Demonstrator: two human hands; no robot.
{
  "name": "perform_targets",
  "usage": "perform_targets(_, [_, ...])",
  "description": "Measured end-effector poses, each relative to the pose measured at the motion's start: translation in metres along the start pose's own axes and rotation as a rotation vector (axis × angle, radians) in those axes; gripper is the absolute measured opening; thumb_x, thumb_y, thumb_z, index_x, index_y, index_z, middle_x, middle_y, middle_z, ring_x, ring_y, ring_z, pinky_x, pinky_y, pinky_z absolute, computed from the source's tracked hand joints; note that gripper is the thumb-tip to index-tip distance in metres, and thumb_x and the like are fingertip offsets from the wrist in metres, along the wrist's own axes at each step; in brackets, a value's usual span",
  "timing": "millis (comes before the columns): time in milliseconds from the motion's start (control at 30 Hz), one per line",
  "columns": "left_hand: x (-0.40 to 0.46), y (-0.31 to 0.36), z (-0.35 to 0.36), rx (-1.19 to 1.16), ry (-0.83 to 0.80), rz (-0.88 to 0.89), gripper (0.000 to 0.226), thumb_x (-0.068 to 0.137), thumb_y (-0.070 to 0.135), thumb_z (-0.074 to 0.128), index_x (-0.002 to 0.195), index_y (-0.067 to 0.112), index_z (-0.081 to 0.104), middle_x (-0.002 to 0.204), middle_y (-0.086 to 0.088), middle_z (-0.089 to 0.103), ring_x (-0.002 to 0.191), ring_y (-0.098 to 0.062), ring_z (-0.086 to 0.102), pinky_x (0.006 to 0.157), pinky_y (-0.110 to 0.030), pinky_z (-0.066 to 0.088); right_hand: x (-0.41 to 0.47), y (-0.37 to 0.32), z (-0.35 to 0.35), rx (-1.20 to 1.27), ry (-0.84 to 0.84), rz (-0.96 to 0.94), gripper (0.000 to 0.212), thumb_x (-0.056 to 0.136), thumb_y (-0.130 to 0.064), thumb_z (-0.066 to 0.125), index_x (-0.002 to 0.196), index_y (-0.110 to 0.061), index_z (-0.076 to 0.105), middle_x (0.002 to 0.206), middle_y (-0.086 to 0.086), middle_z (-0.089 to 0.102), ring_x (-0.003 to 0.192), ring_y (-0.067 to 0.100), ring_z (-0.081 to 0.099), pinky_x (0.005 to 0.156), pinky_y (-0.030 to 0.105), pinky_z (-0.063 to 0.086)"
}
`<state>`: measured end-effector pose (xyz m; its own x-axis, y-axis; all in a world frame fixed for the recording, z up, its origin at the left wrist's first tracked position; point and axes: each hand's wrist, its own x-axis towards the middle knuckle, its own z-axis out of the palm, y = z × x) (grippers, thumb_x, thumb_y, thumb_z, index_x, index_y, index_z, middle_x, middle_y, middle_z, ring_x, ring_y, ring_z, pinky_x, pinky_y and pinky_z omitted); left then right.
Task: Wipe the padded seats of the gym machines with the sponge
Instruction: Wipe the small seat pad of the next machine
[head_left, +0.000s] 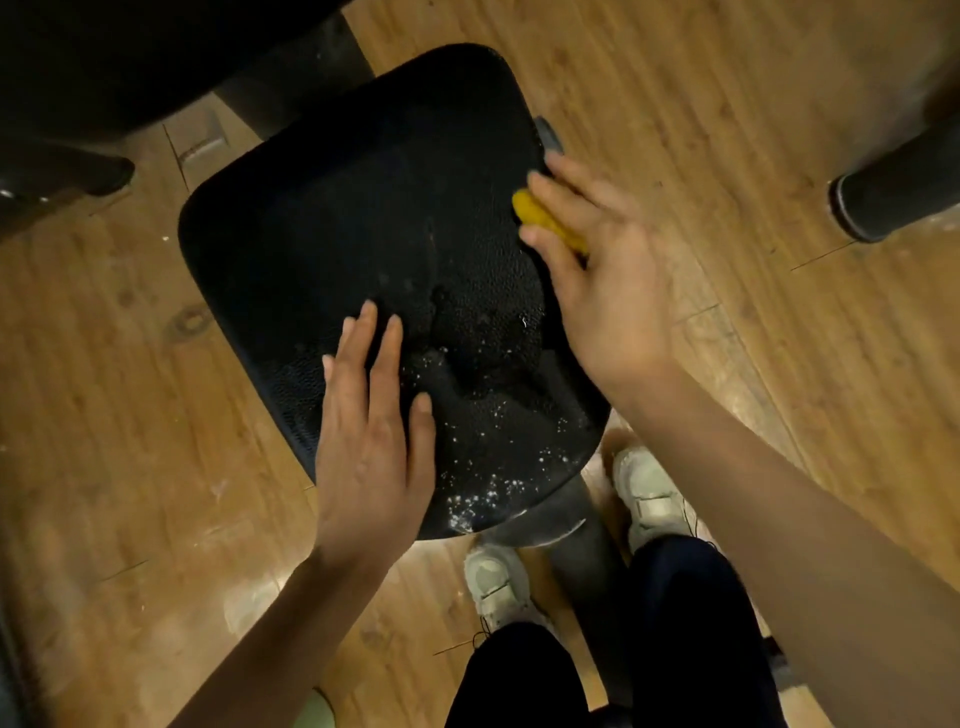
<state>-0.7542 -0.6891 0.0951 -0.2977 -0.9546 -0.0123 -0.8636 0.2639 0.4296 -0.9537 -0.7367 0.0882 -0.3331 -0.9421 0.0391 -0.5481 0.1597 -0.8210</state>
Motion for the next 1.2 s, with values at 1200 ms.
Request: perform_targets(1200, [-0.005, -0.018, -0.011, -0.083, 0.05, 0.009, 0.053, 0.102, 0.021, 0.034, 0.152, 0.006, 0.025, 0.161, -0.007, 0.018, 0.151, -0.016, 0.008, 0.124, -0.036, 0.004, -0.071, -0.016, -0.004, -0.278, -0.162, -0.197, 0.037, 0.096, -0.016, 0.056, 0.133, -0.013, 0.056, 0.144, 0.002, 0.05, 0.142, 0.017, 0.032, 0.12, 0.044, 0.021])
